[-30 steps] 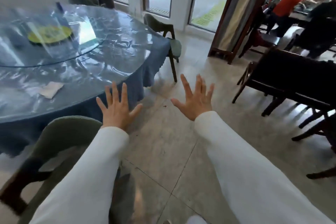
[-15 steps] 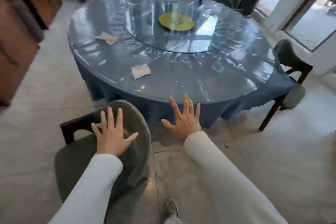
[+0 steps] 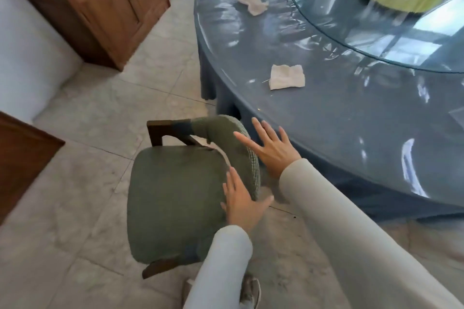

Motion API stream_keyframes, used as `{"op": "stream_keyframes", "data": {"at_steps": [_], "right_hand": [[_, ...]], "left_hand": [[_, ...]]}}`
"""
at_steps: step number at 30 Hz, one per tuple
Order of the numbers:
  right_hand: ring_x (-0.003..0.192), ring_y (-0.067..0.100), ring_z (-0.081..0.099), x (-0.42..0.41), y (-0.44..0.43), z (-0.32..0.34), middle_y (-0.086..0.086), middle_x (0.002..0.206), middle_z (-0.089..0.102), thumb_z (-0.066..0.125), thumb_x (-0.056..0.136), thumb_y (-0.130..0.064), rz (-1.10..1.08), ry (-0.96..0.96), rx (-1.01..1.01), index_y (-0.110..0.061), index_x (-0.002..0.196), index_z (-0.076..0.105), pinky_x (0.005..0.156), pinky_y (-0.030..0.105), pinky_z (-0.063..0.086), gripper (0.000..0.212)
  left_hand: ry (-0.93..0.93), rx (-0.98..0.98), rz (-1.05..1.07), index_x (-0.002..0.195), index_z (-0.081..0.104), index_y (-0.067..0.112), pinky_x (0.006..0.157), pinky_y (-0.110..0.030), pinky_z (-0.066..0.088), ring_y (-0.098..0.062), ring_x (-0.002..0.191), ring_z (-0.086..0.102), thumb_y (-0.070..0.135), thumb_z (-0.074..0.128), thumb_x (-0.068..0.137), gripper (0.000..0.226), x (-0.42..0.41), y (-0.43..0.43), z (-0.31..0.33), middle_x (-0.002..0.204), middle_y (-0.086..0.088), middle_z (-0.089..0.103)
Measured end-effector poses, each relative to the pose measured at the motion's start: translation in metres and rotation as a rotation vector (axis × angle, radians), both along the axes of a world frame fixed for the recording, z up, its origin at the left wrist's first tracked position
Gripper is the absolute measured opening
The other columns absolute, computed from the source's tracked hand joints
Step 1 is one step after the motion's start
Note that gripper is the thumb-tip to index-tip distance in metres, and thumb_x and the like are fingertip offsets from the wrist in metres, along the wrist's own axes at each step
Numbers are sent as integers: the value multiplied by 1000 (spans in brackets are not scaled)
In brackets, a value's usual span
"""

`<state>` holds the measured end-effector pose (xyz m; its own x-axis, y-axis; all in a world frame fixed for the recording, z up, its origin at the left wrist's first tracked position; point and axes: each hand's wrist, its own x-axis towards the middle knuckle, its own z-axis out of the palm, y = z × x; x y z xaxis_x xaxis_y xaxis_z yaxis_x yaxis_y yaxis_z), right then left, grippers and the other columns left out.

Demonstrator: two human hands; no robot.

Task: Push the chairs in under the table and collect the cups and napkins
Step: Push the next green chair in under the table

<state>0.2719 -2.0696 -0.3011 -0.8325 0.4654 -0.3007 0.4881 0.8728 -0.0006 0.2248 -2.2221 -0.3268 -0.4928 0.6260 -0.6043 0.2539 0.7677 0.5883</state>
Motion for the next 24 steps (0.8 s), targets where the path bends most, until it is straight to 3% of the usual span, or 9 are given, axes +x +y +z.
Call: {"op": "stream_keyframes", "data": {"at_steps": [3,7,10,14,17,24], "right_hand": [[151,36,-18,-35,17,-10,12,164,-25,80,82,-25,247,-63,37,-46,148,-29,120,64,11,129],[151,33,-20,-59,25,-35,11,166,-17,70,89,-32,542,-281,134,-41,158,-2,120,62,2,100],[153,31,-11,-61,36,-47,7,168,10,67,89,-41,636,-280,176,-41,153,31,119,64,-4,74],[148,27,28,-65,41,-47,1,147,53,73,76,-44,747,-191,136,-34,130,63,120,60,-9,56],[142,23,40,-63,41,-48,-1,140,59,68,82,-43,742,-161,150,-31,127,67,122,52,-11,46],[143,20,38,-51,15,-40,-4,144,55,66,89,-41,646,-216,201,-31,130,64,125,47,-2,43]], "left_hand": [[-229,66,284,160,-13,23,125,-48,18,-28,156,14,43,86,75,132,11,28,-14,171,-2,6],[-80,-19,275,161,0,27,115,-48,39,-31,142,43,47,75,84,109,8,45,-35,160,-7,38],[11,-34,316,160,7,34,108,-46,45,-31,131,54,37,70,86,97,8,50,-42,148,-7,52],[3,-24,272,159,9,33,106,-49,47,-33,125,57,29,69,85,96,6,49,-45,140,-9,57],[-8,-31,170,159,3,31,103,-49,50,-34,120,59,29,69,86,98,0,44,-44,135,-11,58],[-34,-22,114,157,9,32,100,-44,54,-32,115,62,32,67,90,89,2,27,-37,130,-9,60]]}}
